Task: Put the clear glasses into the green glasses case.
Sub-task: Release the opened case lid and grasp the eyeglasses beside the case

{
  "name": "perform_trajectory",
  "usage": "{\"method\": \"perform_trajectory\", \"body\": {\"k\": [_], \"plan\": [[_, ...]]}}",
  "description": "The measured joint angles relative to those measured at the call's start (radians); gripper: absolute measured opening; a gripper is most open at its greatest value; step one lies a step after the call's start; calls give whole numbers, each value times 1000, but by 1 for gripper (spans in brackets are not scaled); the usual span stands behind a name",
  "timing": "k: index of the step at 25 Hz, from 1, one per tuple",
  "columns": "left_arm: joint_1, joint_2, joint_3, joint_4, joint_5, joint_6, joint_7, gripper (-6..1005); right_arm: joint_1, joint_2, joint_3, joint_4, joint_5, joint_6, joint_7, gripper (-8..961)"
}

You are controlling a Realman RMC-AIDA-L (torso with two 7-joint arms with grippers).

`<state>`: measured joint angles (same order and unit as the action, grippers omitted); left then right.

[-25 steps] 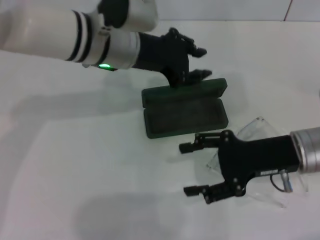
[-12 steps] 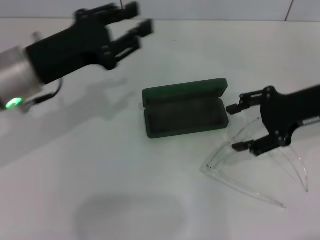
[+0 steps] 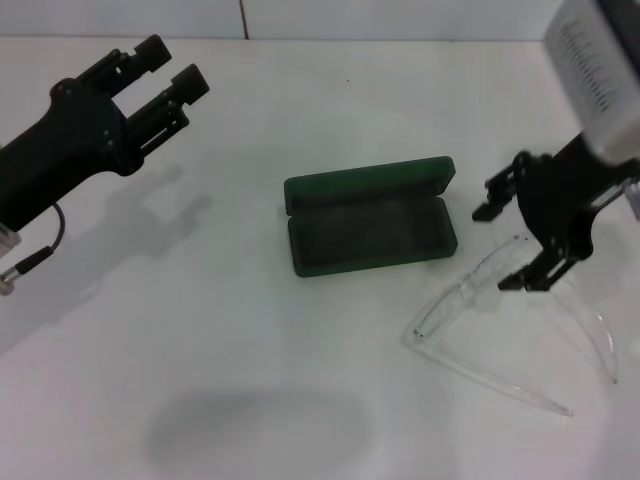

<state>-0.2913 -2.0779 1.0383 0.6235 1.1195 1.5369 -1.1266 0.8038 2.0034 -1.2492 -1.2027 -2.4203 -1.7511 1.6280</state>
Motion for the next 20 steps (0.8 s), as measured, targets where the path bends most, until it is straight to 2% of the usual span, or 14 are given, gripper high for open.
{"method": "perform_trajectory", "body": {"k": [2,5,13,20], "plan": [[-2,0,0,-1,1,1,-1,562,22,11,-50,18,-41,1,13,794],[1,-2,3,-4,3,4,-1,700,51,13,-148,54,-61,28,47,794],[-1,-6,6,-16,18,7,-5,743,70,22,-362,82,-70,163,104,793],[-13,-9,8,-21,51,8,-18,740,90,24,-453,124,-59,254,118,794]]}}
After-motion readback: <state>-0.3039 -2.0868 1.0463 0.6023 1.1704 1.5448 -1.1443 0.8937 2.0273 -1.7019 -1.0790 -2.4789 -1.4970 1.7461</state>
